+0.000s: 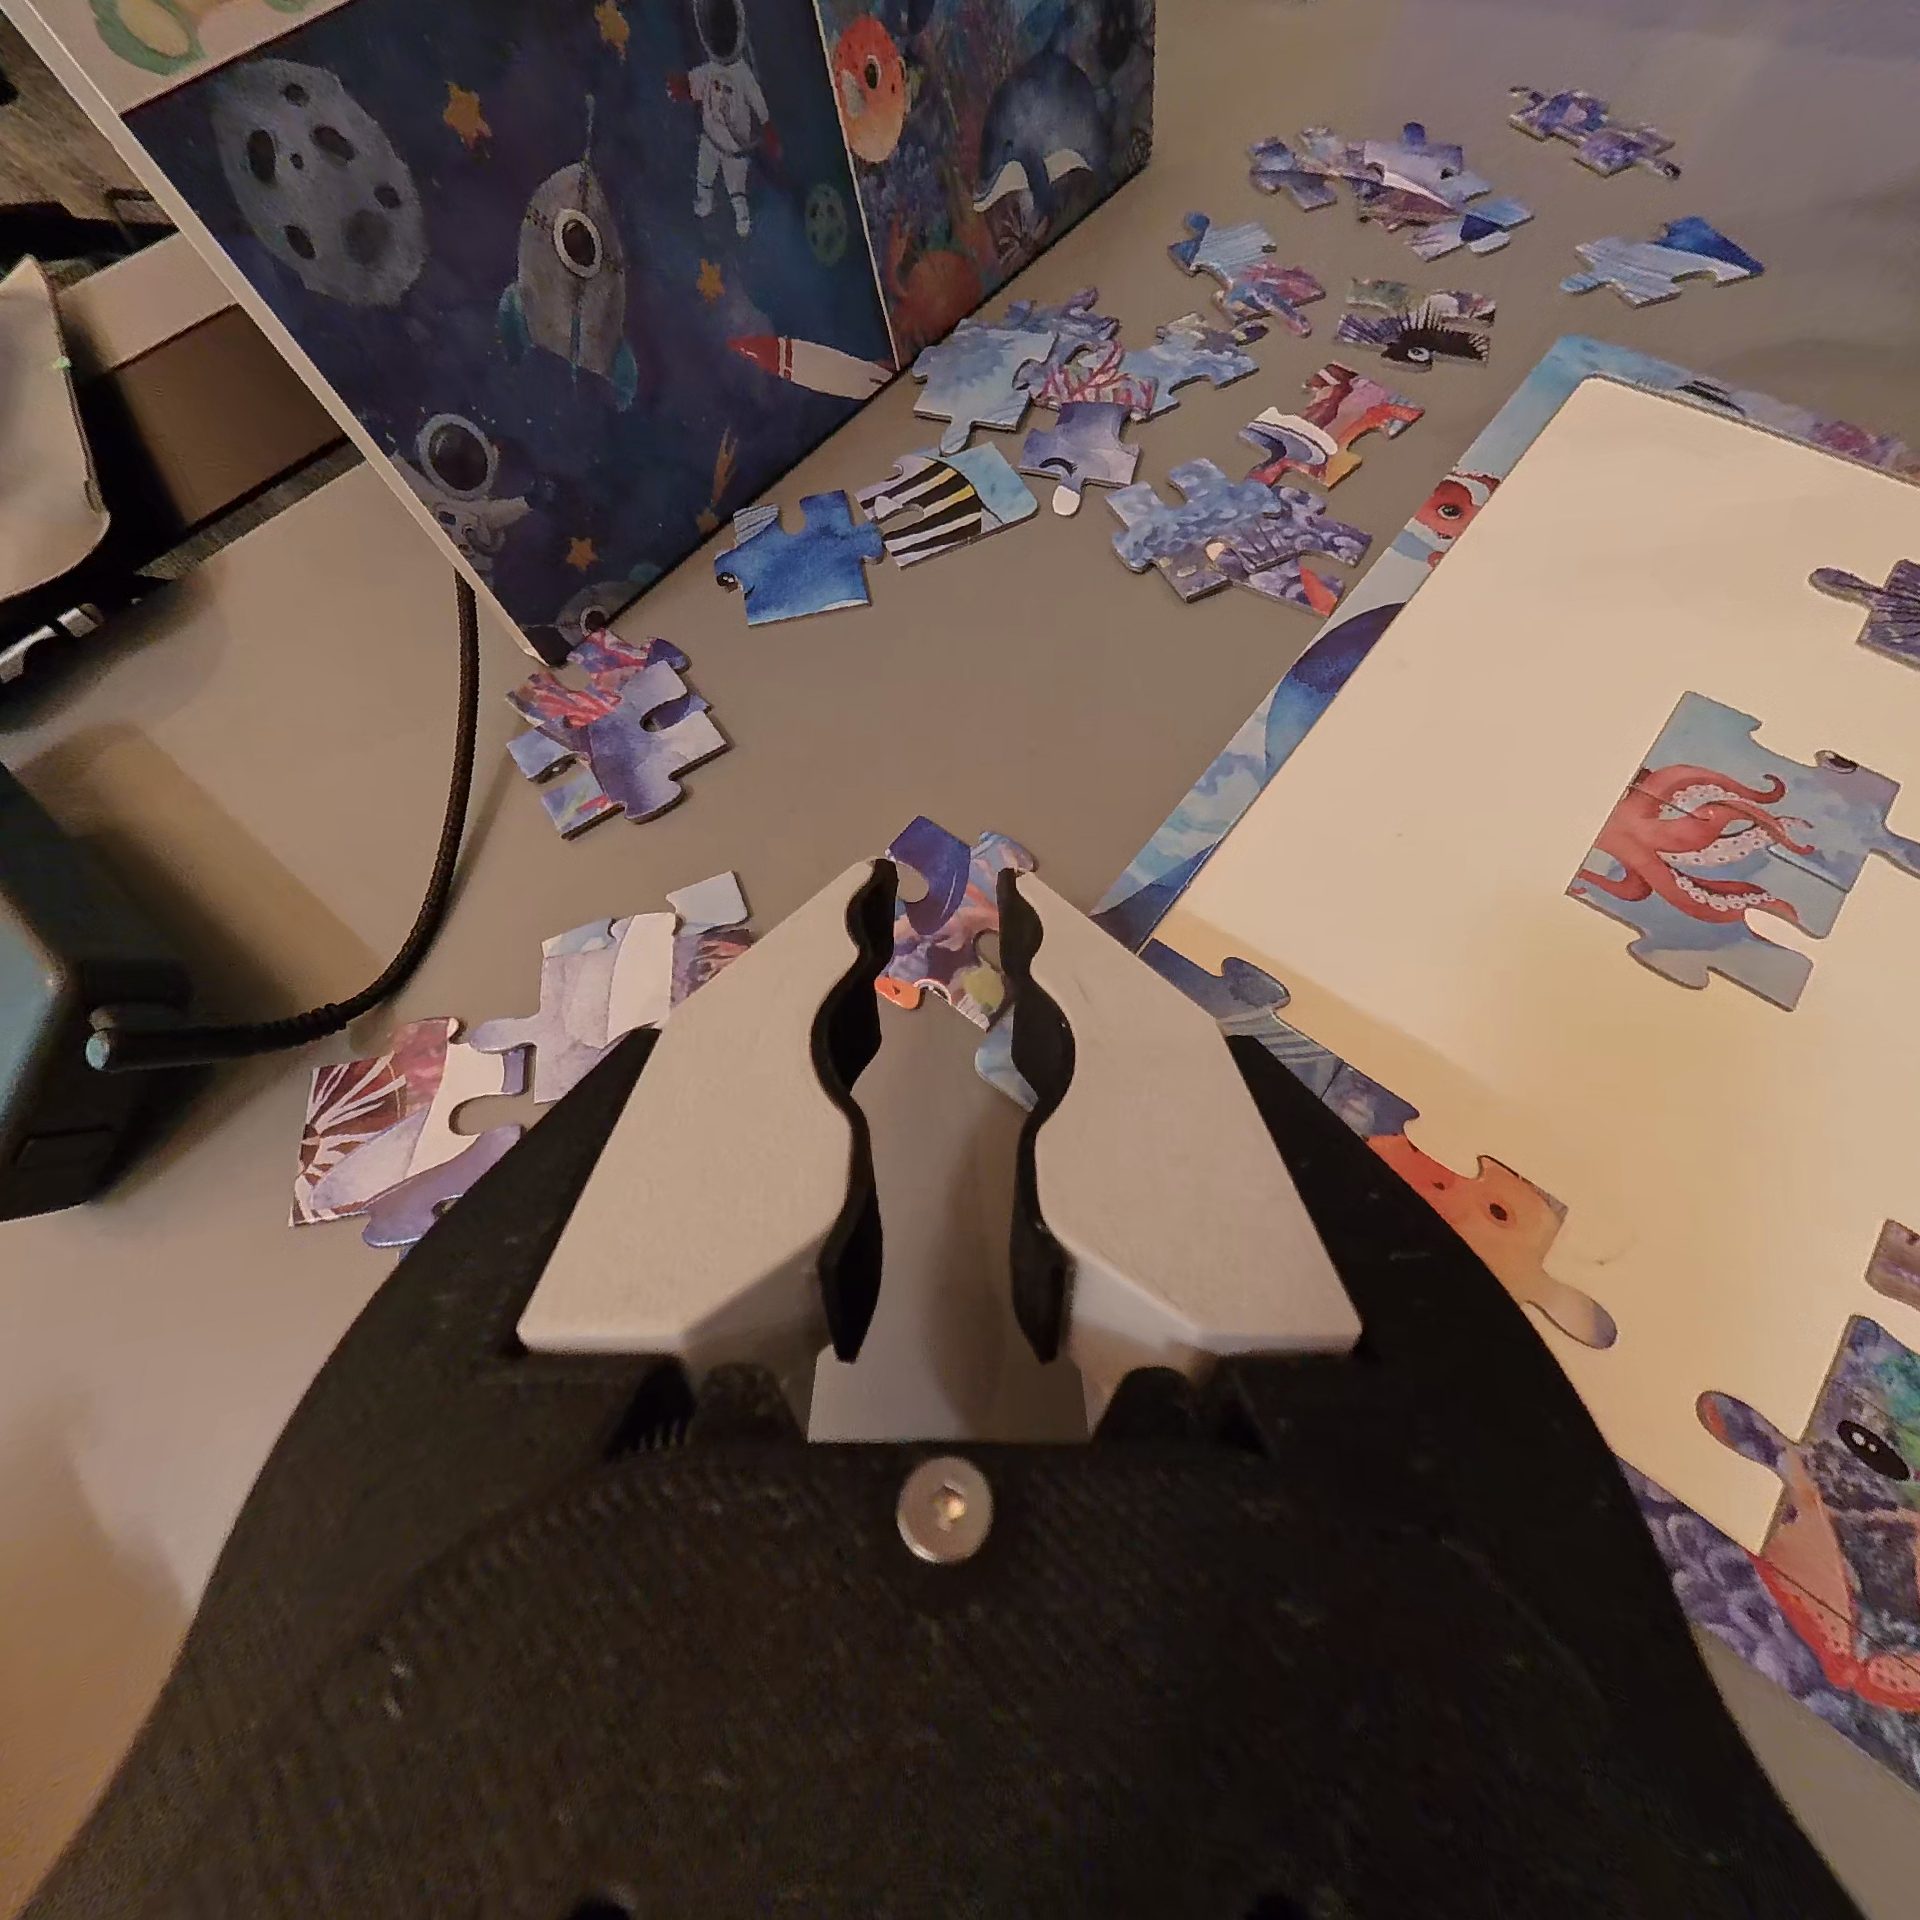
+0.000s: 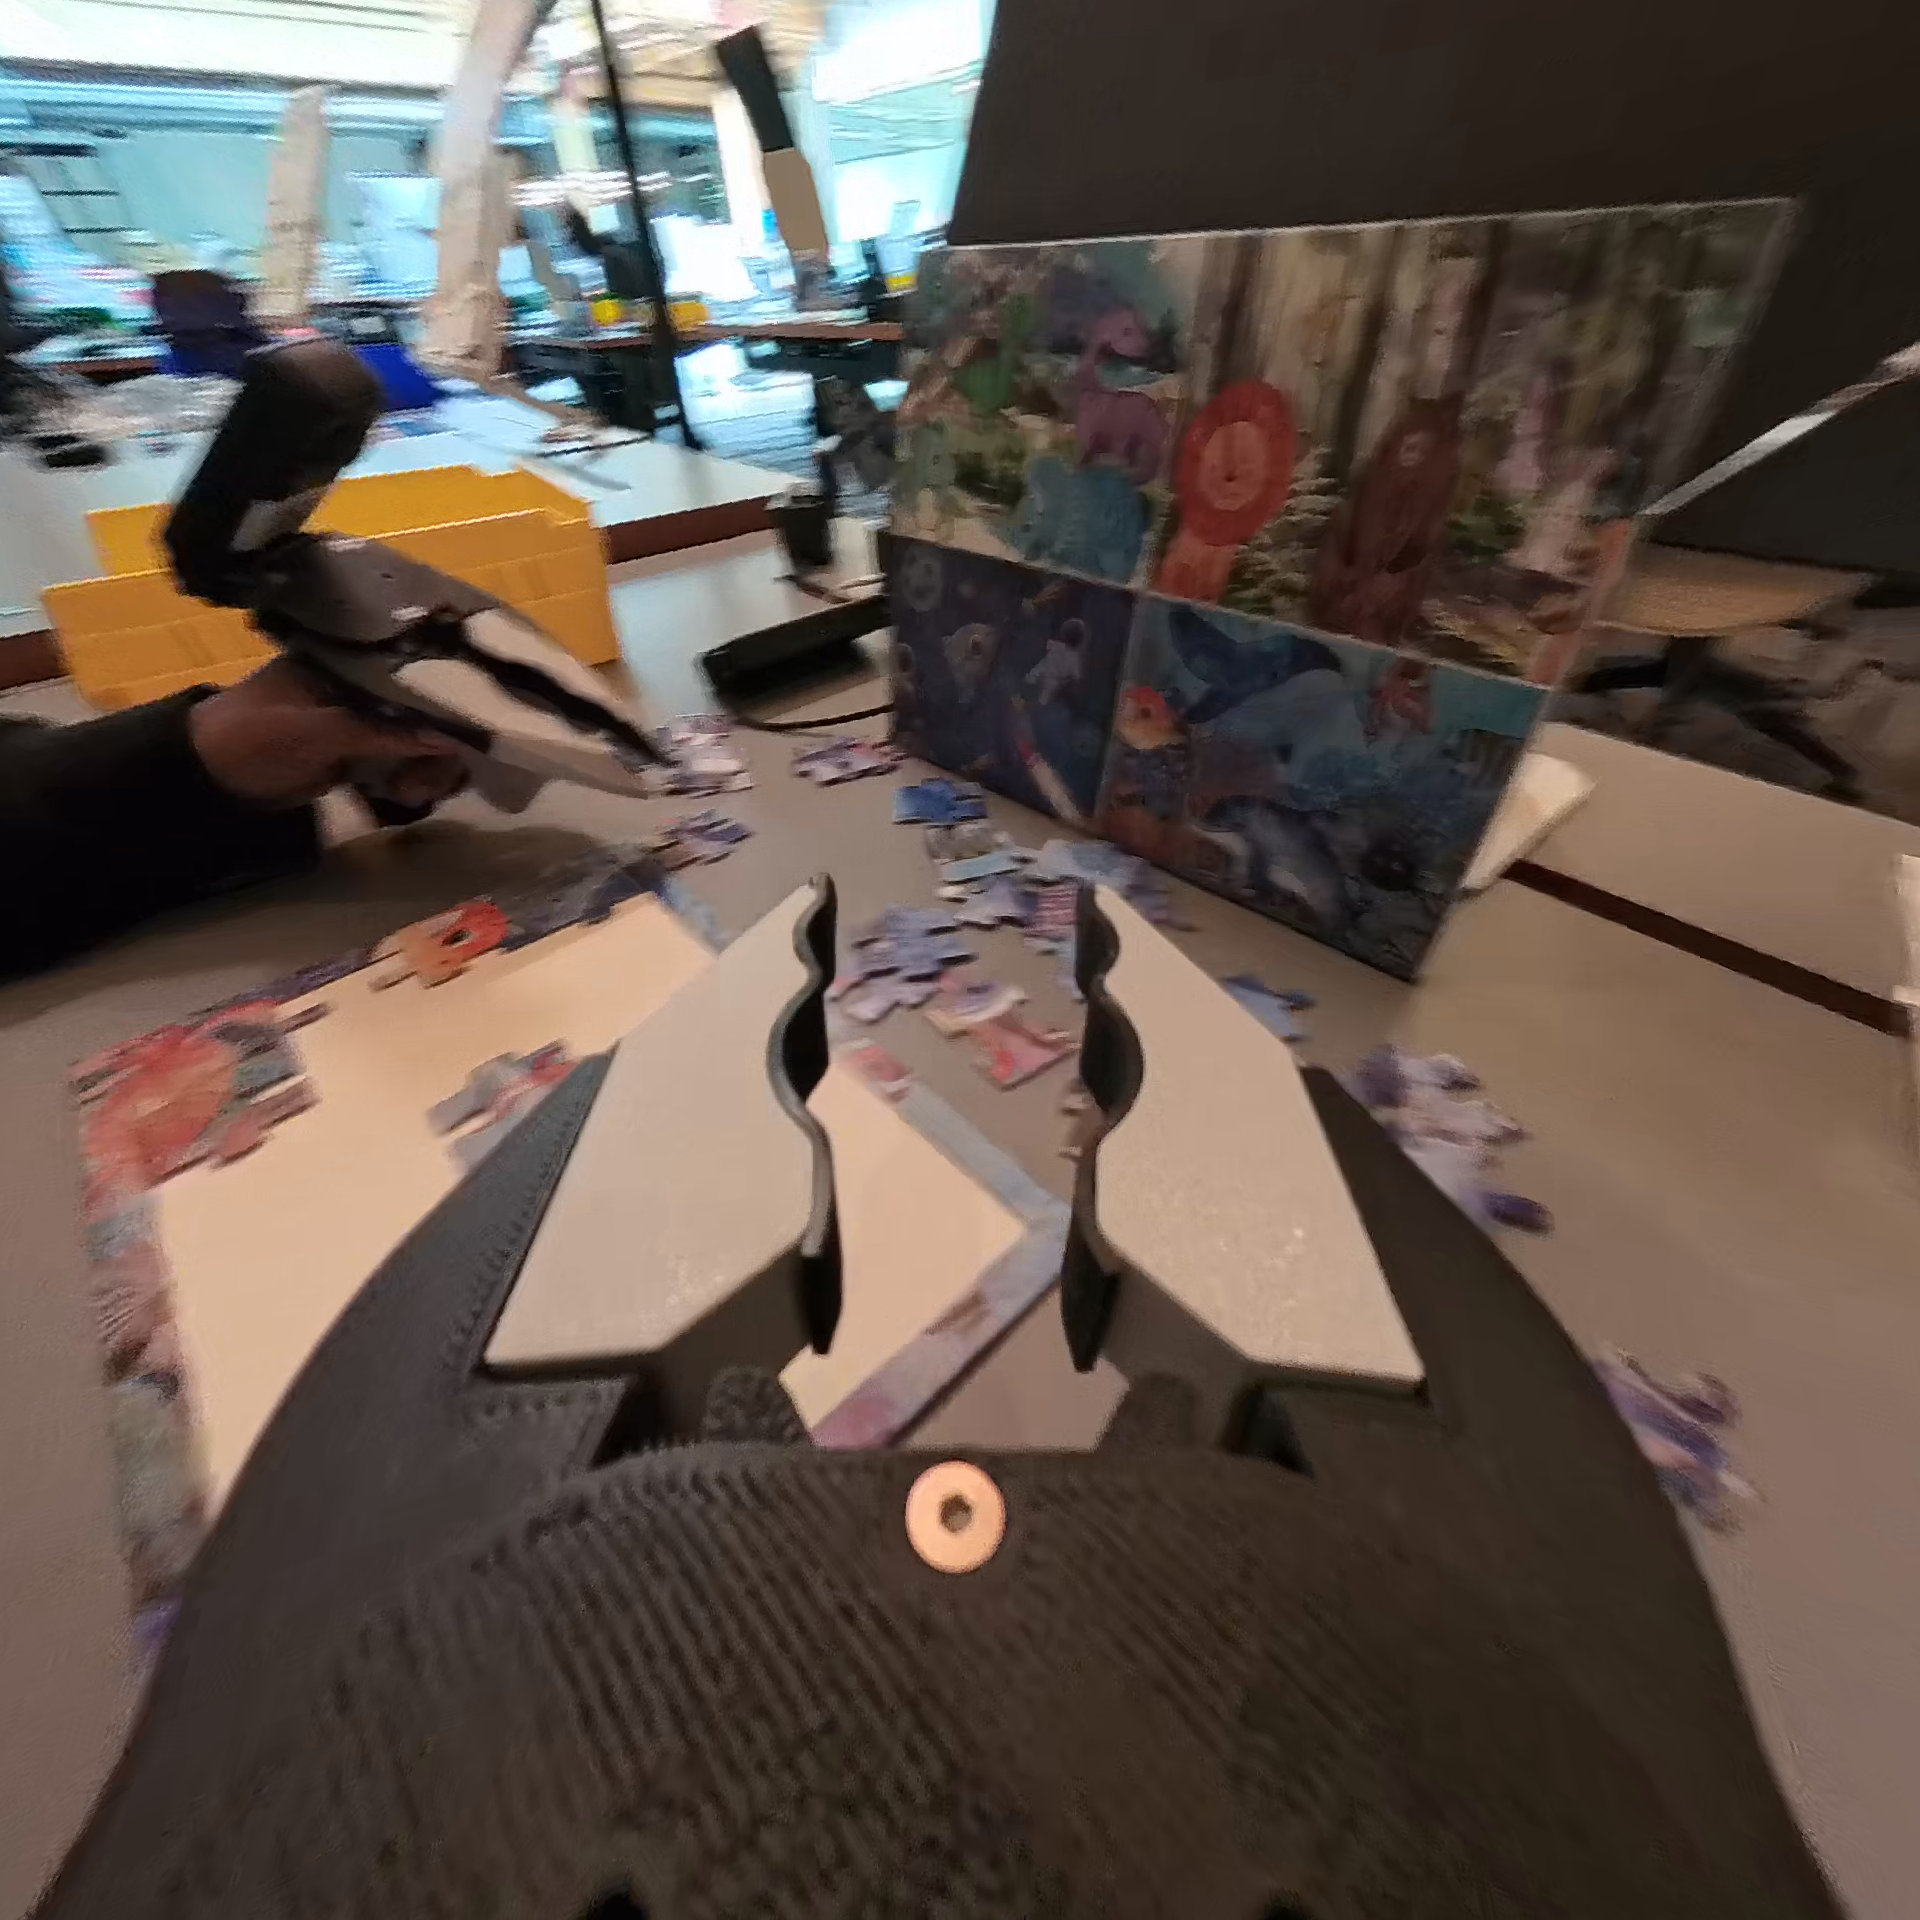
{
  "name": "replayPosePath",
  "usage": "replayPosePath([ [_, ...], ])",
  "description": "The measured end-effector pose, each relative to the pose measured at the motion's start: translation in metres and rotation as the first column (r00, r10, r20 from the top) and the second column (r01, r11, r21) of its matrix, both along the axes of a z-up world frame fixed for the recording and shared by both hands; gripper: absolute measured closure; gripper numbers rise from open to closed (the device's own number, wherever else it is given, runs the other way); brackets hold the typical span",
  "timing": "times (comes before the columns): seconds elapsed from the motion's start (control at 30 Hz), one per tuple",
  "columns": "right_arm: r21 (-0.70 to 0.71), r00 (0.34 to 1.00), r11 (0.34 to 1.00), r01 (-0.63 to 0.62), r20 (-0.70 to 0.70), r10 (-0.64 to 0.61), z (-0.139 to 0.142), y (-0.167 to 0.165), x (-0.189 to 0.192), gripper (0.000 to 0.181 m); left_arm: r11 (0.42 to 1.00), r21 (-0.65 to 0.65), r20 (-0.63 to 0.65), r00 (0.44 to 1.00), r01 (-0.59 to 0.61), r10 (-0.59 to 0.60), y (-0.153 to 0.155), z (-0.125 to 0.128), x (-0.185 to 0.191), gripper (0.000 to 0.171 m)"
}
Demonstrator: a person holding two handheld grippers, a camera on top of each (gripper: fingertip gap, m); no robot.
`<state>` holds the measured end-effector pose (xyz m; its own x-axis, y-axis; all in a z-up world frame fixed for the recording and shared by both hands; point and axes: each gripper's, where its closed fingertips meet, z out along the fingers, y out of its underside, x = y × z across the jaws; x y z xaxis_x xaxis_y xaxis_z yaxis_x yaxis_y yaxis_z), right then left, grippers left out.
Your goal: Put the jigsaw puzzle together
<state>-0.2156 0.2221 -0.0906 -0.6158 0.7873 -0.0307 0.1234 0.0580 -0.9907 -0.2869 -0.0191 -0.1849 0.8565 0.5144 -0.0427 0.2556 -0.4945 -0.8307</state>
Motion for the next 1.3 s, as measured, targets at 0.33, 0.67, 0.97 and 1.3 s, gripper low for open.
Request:
replayPosePath([
  [0.33,0.137,0.748,0.768,-0.625,0.388,0.539,-0.081,-0.078,0.085,0.137,1.000,-0.009,-0.012,1.000,0.007,-0.007,0.002,0.001,0.002,0.154],
  [0.67,0.104,0.720,0.747,-0.656,0.383,0.579,-0.072,-0.083,0.092,0.117,0.999,-0.037,0.013,1.000,0.020,-0.019,0.004,-0.009,0.004,0.154],
  [0.97,0.174,0.706,0.747,-0.642,0.516,0.486,-0.105,-0.075,0.088,0.118,0.998,-0.053,0.008,1.000,0.029,-0.028,0.005,-0.011,0.005,0.154],
  [1.3,0.085,0.605,0.709,-0.700,0.598,0.525,-0.110,-0.075,0.102,0.134,0.996,-0.076,0.004,0.999,0.037,-0.036,0.006,-0.013,0.007,0.154],
])
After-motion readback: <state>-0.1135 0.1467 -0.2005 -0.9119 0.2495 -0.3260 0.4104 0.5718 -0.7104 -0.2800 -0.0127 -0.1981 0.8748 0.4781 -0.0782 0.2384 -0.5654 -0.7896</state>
